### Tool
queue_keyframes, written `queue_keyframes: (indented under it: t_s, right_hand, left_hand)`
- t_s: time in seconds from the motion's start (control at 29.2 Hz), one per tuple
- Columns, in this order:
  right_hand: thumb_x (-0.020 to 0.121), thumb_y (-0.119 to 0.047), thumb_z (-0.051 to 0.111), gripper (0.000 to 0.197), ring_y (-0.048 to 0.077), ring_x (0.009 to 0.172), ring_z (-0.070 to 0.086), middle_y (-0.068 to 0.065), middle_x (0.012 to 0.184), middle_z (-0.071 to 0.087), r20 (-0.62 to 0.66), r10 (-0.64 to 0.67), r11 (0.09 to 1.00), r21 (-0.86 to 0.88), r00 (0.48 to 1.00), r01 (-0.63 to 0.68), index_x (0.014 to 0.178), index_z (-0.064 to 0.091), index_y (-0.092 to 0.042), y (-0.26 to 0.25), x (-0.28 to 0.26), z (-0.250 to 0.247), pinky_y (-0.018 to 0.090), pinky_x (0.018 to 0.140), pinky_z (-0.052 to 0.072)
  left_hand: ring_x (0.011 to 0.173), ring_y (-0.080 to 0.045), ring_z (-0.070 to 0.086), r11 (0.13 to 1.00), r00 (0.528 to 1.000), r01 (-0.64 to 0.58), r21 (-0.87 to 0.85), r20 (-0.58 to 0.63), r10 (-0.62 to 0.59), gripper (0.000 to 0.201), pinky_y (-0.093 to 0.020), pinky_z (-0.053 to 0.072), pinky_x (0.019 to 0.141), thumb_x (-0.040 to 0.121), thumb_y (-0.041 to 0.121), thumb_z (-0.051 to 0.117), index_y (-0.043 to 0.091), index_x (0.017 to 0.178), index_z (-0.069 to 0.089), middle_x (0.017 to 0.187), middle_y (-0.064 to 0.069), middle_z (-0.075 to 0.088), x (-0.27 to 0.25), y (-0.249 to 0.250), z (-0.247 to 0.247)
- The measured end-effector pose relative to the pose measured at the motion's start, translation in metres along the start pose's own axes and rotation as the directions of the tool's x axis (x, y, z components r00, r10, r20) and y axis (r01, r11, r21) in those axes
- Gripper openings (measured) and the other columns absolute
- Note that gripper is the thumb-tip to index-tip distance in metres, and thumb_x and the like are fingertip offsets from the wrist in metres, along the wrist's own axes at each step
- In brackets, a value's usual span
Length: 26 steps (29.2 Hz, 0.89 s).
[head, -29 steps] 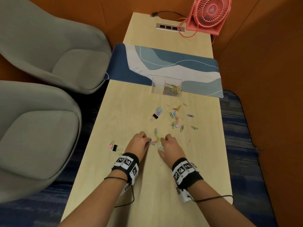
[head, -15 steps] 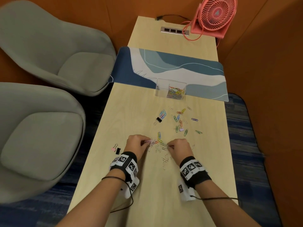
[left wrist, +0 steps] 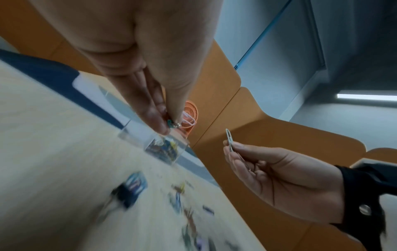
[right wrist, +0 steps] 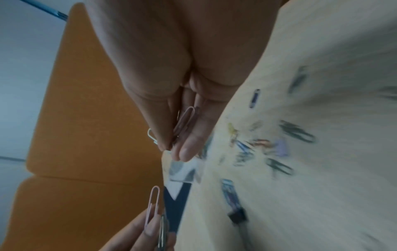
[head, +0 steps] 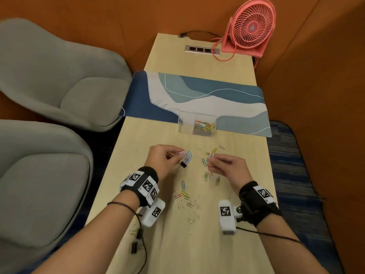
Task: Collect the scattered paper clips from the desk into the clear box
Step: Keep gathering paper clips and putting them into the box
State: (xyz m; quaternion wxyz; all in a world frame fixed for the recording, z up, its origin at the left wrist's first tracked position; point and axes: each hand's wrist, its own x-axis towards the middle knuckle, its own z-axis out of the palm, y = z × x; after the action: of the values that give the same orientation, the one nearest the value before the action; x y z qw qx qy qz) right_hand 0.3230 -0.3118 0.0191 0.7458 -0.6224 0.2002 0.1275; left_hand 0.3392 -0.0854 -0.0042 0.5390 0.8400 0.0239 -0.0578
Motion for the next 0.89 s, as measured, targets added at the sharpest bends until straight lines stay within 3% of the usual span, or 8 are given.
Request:
queue_keyframes:
  t_s: [0.17,0.34,0.51,0.68,0.89]
  right_hand:
    - [0.08,0.004,0.069,0.023,0.024,0.079,0.071,0.022,0.091,0.071,-0.017,-0.087,0.987,0.135,0.996,0.088,0.102,0.065,0.009,-0.042,0.036,-0.001,0.025,0.073,0.059]
    - [0.081,0.002,0.069,0.021,0.023,0.08,0.07,0.02,0.091,0.071,-0.051,-0.09,0.98,0.174,0.995,0.098,0.101,0.066,0.005,-0.051,0.065,-0.005,0.027,0.076,0.059]
    - [0.08,0.002,0.07,0.028,0.021,0.076,0.07,0.022,0.093,0.071,-0.09,-0.081,0.983,0.157,0.993,0.095,0.106,0.064,0.009,-0.043,0.086,-0.014,0.023,0.072,0.058]
    - [0.08,0.001,0.07,0.03,0.021,0.077,0.07,0.022,0.093,0.07,-0.127,-0.079,0.986,0.138,0.989,0.096,0.108,0.063,0.01,-0.038,0.101,-0.025,0.026,0.076,0.059]
    - [0.08,0.003,0.069,0.028,0.021,0.075,0.07,0.024,0.093,0.069,-0.134,-0.085,0.985,0.135,0.987,0.103,0.107,0.064,0.009,-0.035,0.11,-0.021,0.026,0.076,0.059]
  left_hand:
    - [0.066,-0.018,0.07,0.985,0.986,-0.166,0.036,-0.012,0.166,0.014,-0.031,0.059,0.073,0.082,0.019,0.076,0.017,0.096,0.077,0.073,0.004,0.074,0.073,0.04,0.002]
    - [0.075,-0.009,0.069,0.949,0.958,-0.284,0.137,0.001,0.287,0.016,-0.02,0.055,0.077,0.082,0.015,0.075,0.014,0.098,0.077,0.086,0.001,0.075,0.135,0.058,0.024]
    - [0.075,-0.013,0.066,0.867,0.915,-0.401,0.296,0.086,0.394,0.014,-0.03,0.055,0.077,0.083,0.017,0.075,0.018,0.096,0.078,0.085,0.001,0.074,0.165,0.046,0.051]
    - [0.08,-0.018,0.068,0.807,0.917,-0.393,0.441,0.122,0.38,0.013,-0.036,0.056,0.078,0.084,0.025,0.074,0.022,0.096,0.078,0.09,0.002,0.076,0.167,0.034,0.063]
    - [0.072,-0.01,0.066,0.864,0.944,-0.328,0.383,0.1,0.314,0.011,-0.031,0.058,0.079,0.08,0.016,0.077,0.019,0.09,0.077,0.082,0.002,0.074,0.168,0.028,0.061]
